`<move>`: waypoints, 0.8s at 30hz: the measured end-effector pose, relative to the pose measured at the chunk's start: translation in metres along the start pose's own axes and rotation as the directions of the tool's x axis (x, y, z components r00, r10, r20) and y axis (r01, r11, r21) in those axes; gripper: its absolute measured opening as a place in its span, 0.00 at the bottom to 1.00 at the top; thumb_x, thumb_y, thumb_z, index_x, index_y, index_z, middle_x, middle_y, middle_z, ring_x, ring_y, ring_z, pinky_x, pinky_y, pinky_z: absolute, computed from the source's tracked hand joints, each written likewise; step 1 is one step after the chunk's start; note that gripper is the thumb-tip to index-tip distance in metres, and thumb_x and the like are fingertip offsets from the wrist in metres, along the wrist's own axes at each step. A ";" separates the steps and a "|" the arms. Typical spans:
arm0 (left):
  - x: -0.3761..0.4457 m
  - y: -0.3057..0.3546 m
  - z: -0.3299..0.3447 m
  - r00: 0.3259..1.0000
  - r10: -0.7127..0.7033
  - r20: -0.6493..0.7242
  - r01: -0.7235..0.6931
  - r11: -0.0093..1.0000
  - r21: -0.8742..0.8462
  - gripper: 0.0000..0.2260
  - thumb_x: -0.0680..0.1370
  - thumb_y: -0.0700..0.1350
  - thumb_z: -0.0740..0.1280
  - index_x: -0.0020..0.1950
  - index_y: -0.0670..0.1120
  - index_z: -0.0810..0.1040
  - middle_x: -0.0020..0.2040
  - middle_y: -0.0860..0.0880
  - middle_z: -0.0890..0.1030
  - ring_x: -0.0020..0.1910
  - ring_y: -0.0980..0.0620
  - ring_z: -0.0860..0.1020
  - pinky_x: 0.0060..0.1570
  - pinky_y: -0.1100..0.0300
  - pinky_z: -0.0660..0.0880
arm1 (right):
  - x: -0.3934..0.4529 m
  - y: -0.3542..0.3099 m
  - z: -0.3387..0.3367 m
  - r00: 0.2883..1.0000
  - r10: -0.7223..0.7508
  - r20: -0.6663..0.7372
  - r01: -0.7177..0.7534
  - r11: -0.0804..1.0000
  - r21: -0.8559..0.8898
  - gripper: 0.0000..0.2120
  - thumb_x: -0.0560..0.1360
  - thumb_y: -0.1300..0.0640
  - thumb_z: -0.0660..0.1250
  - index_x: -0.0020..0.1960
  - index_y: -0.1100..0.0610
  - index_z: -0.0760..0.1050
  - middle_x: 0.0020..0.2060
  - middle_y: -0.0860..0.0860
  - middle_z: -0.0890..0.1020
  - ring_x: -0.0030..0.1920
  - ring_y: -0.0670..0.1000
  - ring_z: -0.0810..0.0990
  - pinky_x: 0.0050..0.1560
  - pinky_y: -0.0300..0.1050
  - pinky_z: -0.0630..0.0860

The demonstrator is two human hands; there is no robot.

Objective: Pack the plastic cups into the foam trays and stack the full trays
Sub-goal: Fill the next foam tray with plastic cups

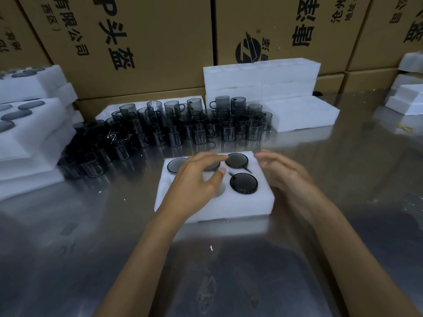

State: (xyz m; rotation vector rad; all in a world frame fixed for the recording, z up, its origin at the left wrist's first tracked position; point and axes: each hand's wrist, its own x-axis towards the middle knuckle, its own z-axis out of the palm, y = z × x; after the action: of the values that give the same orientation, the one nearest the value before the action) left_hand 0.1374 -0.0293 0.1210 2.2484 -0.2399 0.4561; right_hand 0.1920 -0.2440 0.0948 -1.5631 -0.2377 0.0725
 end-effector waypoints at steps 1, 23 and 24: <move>0.001 -0.001 -0.005 0.999 -0.005 -0.054 0.004 1.000 -0.008 0.12 0.80 0.44 0.67 0.62 0.55 0.81 0.61 0.60 0.78 0.64 0.59 0.73 0.66 0.61 0.68 | 0.002 0.002 0.002 0.994 -0.015 -0.111 0.013 1.000 -0.015 0.09 0.72 0.49 0.70 0.51 0.42 0.84 0.56 0.34 0.81 0.62 0.36 0.76 0.68 0.46 0.70; 0.093 -0.158 -0.130 0.912 -0.310 -0.268 0.400 0.533 0.745 0.35 0.75 0.38 0.69 0.79 0.44 0.57 0.75 0.37 0.62 0.72 0.34 0.61 0.66 0.38 0.66 | 0.024 0.025 0.025 0.934 0.034 -0.355 0.018 0.990 0.143 0.08 0.79 0.60 0.64 0.51 0.58 0.83 0.41 0.51 0.87 0.41 0.44 0.85 0.38 0.34 0.78; 0.093 -0.160 -0.132 0.915 -0.305 -0.263 0.393 0.539 0.745 0.35 0.75 0.37 0.69 0.79 0.43 0.58 0.74 0.37 0.64 0.71 0.35 0.62 0.66 0.38 0.66 | 0.024 0.025 0.025 0.935 0.035 -0.353 0.018 0.989 0.147 0.08 0.79 0.61 0.64 0.51 0.59 0.82 0.41 0.51 0.87 0.41 0.44 0.85 0.37 0.34 0.78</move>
State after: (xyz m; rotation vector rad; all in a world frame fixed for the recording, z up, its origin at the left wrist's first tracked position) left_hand 0.2412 0.1727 0.1278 3.0254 0.6060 0.5139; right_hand 0.2128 -0.2147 0.0724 -1.3999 0.0597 -0.1820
